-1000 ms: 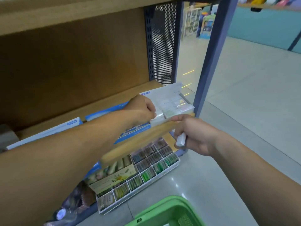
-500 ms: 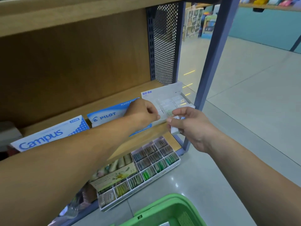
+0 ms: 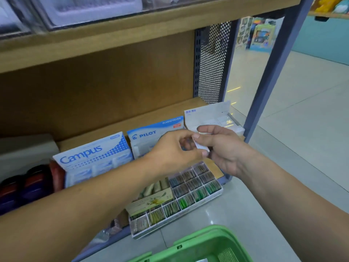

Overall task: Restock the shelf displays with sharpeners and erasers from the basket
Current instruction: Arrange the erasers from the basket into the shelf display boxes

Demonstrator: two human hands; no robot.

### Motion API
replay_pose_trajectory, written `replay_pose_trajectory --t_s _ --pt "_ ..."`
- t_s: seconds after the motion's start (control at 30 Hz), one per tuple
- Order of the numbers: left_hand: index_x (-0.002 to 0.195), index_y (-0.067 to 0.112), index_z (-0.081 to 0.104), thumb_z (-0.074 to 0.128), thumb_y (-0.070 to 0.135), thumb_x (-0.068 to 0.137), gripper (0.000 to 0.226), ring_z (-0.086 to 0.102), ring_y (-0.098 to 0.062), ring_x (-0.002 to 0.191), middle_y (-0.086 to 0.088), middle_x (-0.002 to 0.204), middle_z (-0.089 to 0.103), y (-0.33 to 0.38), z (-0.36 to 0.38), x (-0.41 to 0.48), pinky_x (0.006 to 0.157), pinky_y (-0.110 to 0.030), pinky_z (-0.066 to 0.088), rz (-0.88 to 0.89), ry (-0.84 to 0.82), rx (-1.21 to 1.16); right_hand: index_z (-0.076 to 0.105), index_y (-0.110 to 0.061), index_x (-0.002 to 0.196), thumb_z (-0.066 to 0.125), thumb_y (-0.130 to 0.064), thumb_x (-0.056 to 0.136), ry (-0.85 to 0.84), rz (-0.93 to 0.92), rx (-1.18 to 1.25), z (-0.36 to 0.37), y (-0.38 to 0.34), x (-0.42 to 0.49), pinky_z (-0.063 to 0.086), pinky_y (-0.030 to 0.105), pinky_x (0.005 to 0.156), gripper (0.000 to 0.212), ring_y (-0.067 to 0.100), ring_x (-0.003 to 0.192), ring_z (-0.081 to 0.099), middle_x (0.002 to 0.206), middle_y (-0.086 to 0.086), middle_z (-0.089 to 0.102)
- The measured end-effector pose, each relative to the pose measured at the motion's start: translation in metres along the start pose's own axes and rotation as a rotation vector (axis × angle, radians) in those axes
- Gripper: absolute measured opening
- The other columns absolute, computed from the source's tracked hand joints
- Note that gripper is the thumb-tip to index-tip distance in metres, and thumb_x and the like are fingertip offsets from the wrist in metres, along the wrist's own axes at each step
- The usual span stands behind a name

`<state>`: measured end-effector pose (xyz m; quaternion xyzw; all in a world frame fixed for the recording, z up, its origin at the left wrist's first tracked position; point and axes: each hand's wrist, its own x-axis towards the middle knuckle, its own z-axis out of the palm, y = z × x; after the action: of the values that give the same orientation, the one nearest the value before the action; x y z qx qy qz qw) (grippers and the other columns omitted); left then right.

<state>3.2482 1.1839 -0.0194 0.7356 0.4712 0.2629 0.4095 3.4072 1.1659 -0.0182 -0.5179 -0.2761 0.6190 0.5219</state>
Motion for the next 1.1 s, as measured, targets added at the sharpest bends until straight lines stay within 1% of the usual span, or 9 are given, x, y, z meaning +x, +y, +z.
replay_pose_trajectory --t_s 0.13,0.23,0.33,0.47,0.6,0.67,0.77,0.87,1.1 --pt "0.112 0.037 0.070 0.092 0.037 0.071 0.046 0.062 -0.004 0.083 0.005 0.095 0.066 -0.008 -0.030 -0.014 0.078 -0.020 0.050 -0.040 0.131 0.030 0.063 0.000 0.121 0.062 0.003 0.096 -0.118 0.053 0.026 0.022 0.006 -0.004 0.059 0.043 0.079 0.025 0.031 0.093 0.071 0.103 0.020 0.074" --pt "0.095 0.025 0.074 0.089 0.026 0.078 0.023 0.064 -0.010 0.077 0.001 0.089 0.071 -0.017 -0.046 -0.016 0.073 -0.024 0.053 -0.100 0.228 -0.013 0.060 -0.001 0.122 0.054 0.005 0.100 -0.164 0.100 -0.015 0.030 0.011 -0.009 0.064 0.043 0.074 0.024 0.033 0.100 0.072 0.117 0.022 0.070" --pt "0.091 0.026 0.070 0.084 0.029 0.083 0.016 0.071 -0.024 0.080 -0.004 0.088 0.074 -0.019 -0.049 -0.011 0.074 -0.037 0.058 -0.146 0.196 -0.031 0.060 -0.003 0.116 0.057 0.000 0.101 -0.056 0.044 -0.207 0.026 0.011 -0.013 0.064 0.044 0.071 0.015 0.033 0.087 0.075 0.106 0.023 0.070" --pt "0.105 0.030 0.067 0.069 0.027 0.096 0.010 0.056 -0.019 0.060 -0.005 0.072 0.060 -0.011 -0.043 0.003 0.054 -0.026 0.043 -0.135 0.105 -0.023 0.059 -0.005 0.111 0.057 -0.008 0.103 0.063 0.034 -0.270 0.010 0.008 -0.013 0.055 0.033 0.051 0.009 0.027 0.061 0.068 0.094 0.019 0.069" --pt "0.094 0.024 0.073 0.074 0.024 0.090 0.004 0.045 -0.011 0.047 0.002 0.069 0.055 -0.002 -0.028 0.038 0.041 -0.017 0.032 -0.153 0.136 0.052 0.058 -0.003 0.116 0.055 0.010 0.096 0.089 0.078 -0.216 -0.008 0.003 -0.008 0.057 0.035 0.057 0.024 0.027 0.073 0.065 0.103 0.017 0.064" --pt "0.092 0.024 0.073 0.078 0.025 0.086 0.008 0.051 -0.008 0.053 0.008 0.071 0.058 0.003 -0.014 0.059 0.045 -0.016 0.036 -0.160 0.152 0.076 0.056 -0.003 0.117 0.047 0.018 0.094 0.132 0.058 -0.164 -0.018 0.002 -0.007 0.064 0.035 0.068 0.032 0.028 0.080 0.071 0.107 0.018 0.063" --pt "0.084 0.025 0.072 0.084 0.024 0.081 0.012 0.057 -0.006 0.061 0.014 0.070 0.062 0.006 0.006 0.082 0.055 -0.018 0.039 -0.174 0.177 0.068 0.053 0.001 0.120 0.058 0.018 0.091 0.193 -0.006 -0.057 -0.030 0.004 -0.004 0.064 0.037 0.080 0.033 0.032 0.087 0.077 0.116 0.024 0.065" --pt "0.079 0.023 0.071 0.086 0.023 0.079 0.015 0.060 -0.009 0.064 0.013 0.070 0.064 -0.004 0.020 0.093 0.057 -0.018 0.041 -0.180 0.172 0.115 0.054 0.007 0.121 0.069 0.015 0.086 0.204 -0.025 0.055 -0.038 0.006 -0.003 0.064 0.037 0.080 0.039 0.033 0.089 0.077 0.118 0.028 0.067" --pt "0.093 0.021 0.079 0.078 0.031 0.089 0.011 0.070 -0.011 0.083 0.010 0.089 0.075 -0.023 0.025 0.096 0.081 -0.026 0.055 -0.142 0.114 0.221 0.069 0.009 0.099 0.076 0.006 0.085 0.271 -0.084 0.047 -0.046 0.006 -0.004 0.063 0.031 0.081 0.016 0.034 0.100 0.075 0.097 0.022 0.074"
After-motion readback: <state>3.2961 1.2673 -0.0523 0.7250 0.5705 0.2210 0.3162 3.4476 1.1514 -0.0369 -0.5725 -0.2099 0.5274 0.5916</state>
